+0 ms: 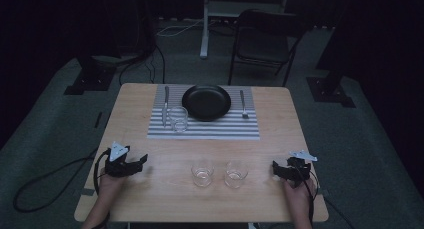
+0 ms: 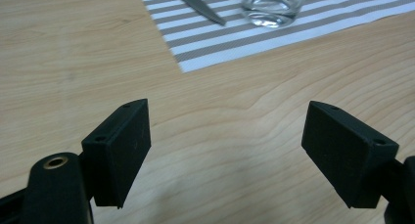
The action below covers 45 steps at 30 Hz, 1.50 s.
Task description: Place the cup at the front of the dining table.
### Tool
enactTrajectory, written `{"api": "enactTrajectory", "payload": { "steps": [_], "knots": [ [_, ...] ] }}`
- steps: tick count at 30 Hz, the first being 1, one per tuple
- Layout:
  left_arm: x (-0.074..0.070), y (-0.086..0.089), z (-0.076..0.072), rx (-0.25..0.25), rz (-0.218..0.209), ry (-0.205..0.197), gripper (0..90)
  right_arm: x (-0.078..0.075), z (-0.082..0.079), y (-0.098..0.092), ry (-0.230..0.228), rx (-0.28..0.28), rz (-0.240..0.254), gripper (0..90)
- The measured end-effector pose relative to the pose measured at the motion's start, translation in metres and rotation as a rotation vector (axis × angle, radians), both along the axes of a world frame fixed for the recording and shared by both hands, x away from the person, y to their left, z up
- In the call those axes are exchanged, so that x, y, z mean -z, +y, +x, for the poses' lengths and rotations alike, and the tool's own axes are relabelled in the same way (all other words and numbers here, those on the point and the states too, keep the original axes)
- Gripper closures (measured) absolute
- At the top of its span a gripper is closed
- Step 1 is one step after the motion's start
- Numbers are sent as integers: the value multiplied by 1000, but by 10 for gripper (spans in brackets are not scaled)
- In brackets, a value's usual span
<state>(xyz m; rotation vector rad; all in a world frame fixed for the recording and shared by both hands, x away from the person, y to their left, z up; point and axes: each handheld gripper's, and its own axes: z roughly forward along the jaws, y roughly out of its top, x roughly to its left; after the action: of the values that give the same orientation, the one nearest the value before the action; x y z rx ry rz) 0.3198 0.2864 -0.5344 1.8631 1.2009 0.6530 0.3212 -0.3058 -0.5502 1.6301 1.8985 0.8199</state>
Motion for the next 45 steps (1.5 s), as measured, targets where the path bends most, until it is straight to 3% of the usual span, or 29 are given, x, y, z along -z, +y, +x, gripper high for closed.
{"api": "enactTrajectory", "payload": {
  "steps": [26, 36, 45],
  "knots": [
    [3, 51, -41, -119, -14, 29, 192, 0, 0, 0, 0, 2, 2, 125],
    [5, 59, -54, -200, -2, 58, 192, 0, 0, 0, 1, 3, 3, 125],
    [5, 63, -66, -224, -2, 84, 192, 0, 0, 0, 1, 2, 3, 125]
  ]
}}
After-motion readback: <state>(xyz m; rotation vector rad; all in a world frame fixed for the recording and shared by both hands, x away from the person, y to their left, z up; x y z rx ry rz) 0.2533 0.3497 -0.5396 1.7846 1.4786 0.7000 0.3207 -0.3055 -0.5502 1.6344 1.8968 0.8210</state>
